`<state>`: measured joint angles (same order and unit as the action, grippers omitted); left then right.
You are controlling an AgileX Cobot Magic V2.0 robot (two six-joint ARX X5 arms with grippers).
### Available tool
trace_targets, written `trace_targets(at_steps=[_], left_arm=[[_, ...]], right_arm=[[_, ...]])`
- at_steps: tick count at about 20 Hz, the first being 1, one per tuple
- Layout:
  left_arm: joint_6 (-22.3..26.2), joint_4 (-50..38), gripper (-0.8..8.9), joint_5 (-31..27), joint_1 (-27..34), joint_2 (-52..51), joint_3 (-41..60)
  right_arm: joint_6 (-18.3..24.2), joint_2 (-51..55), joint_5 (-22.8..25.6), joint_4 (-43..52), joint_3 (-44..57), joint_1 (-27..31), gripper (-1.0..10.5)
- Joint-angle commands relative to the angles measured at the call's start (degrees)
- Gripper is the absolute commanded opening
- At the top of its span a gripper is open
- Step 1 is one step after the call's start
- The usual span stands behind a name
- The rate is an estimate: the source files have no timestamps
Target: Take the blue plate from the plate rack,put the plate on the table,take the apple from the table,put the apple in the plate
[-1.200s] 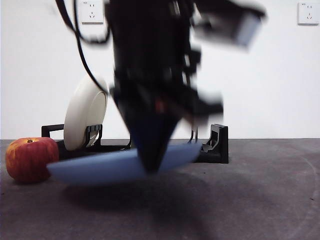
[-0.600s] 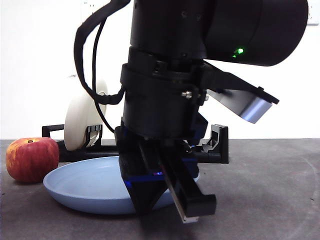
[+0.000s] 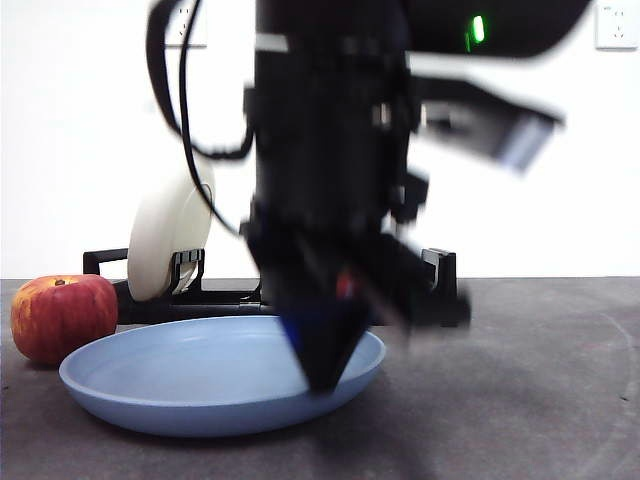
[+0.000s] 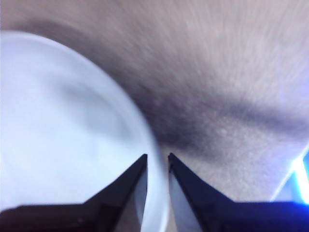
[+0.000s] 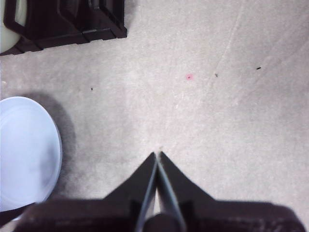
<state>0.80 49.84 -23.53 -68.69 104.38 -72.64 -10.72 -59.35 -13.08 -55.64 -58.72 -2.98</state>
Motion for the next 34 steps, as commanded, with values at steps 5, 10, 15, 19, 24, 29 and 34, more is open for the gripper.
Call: trace_targets(at_steps=[5,10,15,19,24,29,34], left_arm=[[-3.4,-1.5,0.58,3.8,-0.4,-13.4,0.4],[-5.4,-1.5,-0.09,4.2,-0.9,-28.5,0.4],[-7.0,1.4,-0.08,4.0,-0.9,-42.9,0.4],[-13.0,10.0,-0.08,1.8,-0.7,-50.9,0.4],[-19.7,22.0,-0.08,1.0,-0.7,-56.9,0.4],[-22.4,25.8,-0.09,1.2,-0.7,-61.5,0.3],[-21.8,25.8,-0.08,1.4,-0.7,-65.6,0.3]], right_arm=[[-0.2,0.0,-1.3,-0.5,-0.2,-0.1,0.0],[1.8,0.0,-10.7,-1.3,-0.2,-1.3,0.0],[-2.6,-0.1,-8.1,4.5,-0.2,-14.5,0.5],[-11.6,-2.2,-5.3,18.0,-0.2,-28.9,0.6],[-13.7,-15.5,-3.1,26.0,-5.9,-42.5,0.6],[-8.2,-35.8,0.1,21.3,-24.9,-50.3,0.7],[-5.1,-47.4,3.4,15.6,-39.1,-53.2,1.7]])
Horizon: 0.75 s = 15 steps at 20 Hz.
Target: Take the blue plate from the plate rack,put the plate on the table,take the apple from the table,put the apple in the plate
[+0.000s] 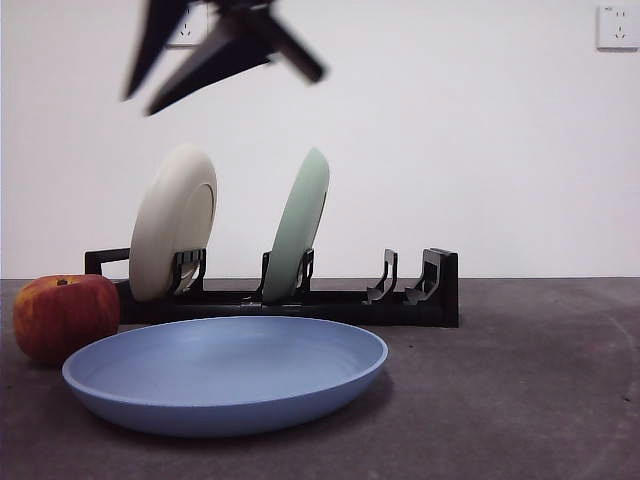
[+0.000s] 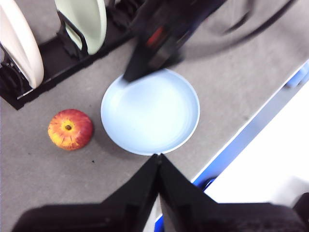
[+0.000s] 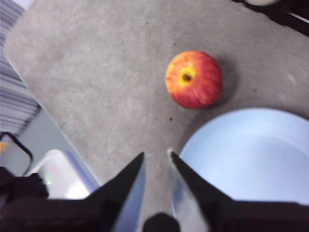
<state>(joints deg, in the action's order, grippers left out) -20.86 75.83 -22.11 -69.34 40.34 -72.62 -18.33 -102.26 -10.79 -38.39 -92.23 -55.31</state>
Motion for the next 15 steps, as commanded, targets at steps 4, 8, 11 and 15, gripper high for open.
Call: trace_targets(at_steps=[4,8,11,15], left_arm=[[2.0,-0.1,-0.09,-2.9,0.2,-9.4,0.3],[1.0,-0.1,-0.08,-5.7,0.2,-19.3,0.3],[-0.2,-0.1,-0.08,-8.0,0.2,-24.5,0.3],[2.1,-0.1,-0.08,-7.9,0.2,-25.8,0.9]], right_arm=[[4.5,-14.7,1.9,-7.0,-19.7,-2.0,5.0],[5.1,-20.8,4.3,-8.2,-25.6,-2.1,7.0],[5.1,-24.3,7.0,-8.3,-26.1,-2.1,7.1],[5.0,-28.3,7.2,-7.7,-26.1,-2.1,7.6]])
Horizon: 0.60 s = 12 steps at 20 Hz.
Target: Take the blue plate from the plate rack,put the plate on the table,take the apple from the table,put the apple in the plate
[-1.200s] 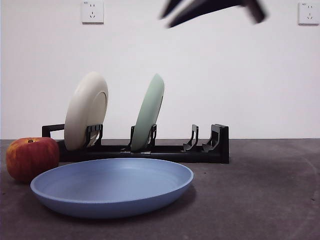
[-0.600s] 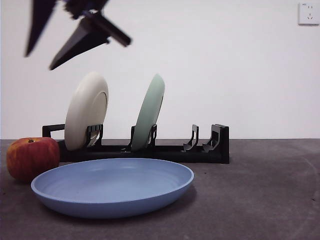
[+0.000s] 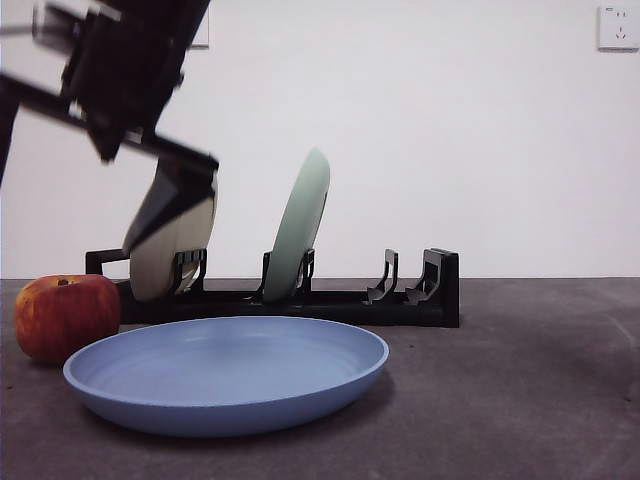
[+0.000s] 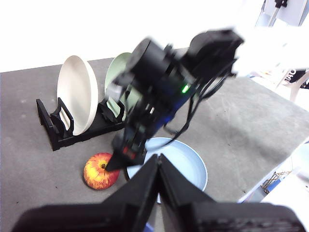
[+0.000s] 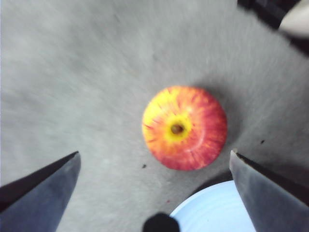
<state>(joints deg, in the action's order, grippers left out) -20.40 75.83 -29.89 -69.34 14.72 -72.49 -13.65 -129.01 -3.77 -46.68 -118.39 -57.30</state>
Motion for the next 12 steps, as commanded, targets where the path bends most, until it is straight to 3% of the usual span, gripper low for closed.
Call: trace_targets(at_steps=[1,6,12], left_arm=[[2.8,-0.1,-0.08,0.1,0.2,-0.1,1.2],[6.7,-0.1,-0.08,0.1,0.3,-0.1,7.2],[5.2,-0.1,-0.08,5.1,0.3,-0.1,12.4]], right_arm=[[0.3,-2.4,0.2,1.1,0.0,-0.1,7.6],[0.1,-5.2,0.2,3.5,0.0,0.3,7.6],[0.1,-8.4,1.9,8.9,0.0,0.7,7.6]])
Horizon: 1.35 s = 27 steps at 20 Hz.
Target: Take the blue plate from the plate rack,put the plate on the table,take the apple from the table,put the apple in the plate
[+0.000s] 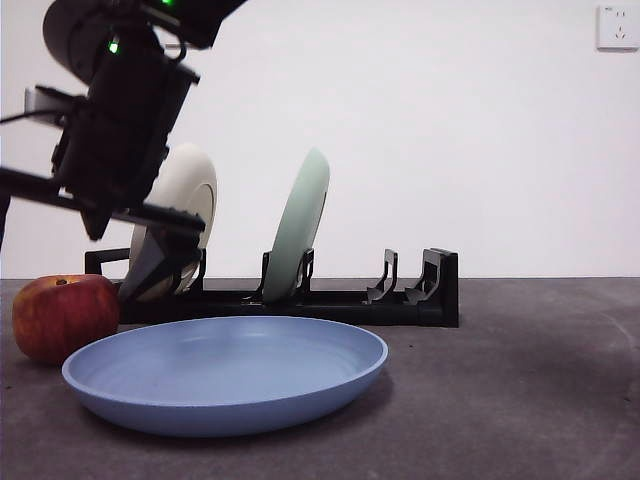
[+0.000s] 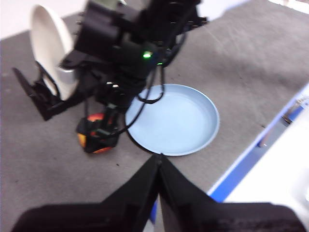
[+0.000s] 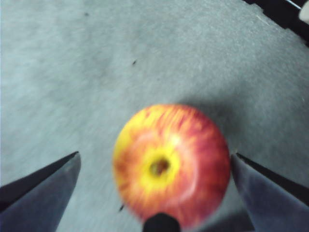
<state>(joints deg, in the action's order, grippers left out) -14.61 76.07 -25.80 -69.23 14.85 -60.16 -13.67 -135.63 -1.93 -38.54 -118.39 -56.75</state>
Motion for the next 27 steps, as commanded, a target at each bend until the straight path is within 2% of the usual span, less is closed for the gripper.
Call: trace_targets(at_steps=[1,5,9,11,12,16,20,24,27], left_arm=[[-0.8,-0.3,-0.08,1.2,0.2,-0.2,0.1],[-0.8,-0.3,-0.08,1.2,0.2,-0.2,0.1],[-0.8,-0.3,-0.08,1.1,0.2,-0.2,0.1],[-0.8,-0.3,-0.09,1.1,0.2,-0.2,0.1],[-0.8,-0.3,-0.08,1.1,0.2,-0.2,0.1],[-0.9,-0.3,-0.09,1.2,0.2,-0.2,0.1],[-1.0,-0.3,-0.08,1.1,0.2,-0.2,0.1],[-2.3,-0.3,-0.08,1.0,0.2,-0.2,0.1],[-4.1,-0.3,-0.09,0.3,0.2,-0.2,0.1]], right_arm=[[0.1,-2.4,0.2,0.8,0.0,0.3,7.6],[0.1,-3.7,1.4,1.3,0.0,0.6,7.4],[-0.1,-3.7,2.3,1.3,0.0,0.7,3.7],[0.0,-3.7,2.1,1.0,0.0,0.7,0.6],[0.1,-3.7,1.4,0.8,0.0,0.7,-0.2],[1.7,-3.1,-2.7,0.4,-0.1,0.7,-0.1],[7.0,1.7,-2.1,-2.8,-0.1,-0.4,-0.1],[16.4,8.2,3.5,-13.4,0.0,-1.8,-0.1],[20.5,11.3,5.0,-20.4,0.3,-2.2,-0.1]])
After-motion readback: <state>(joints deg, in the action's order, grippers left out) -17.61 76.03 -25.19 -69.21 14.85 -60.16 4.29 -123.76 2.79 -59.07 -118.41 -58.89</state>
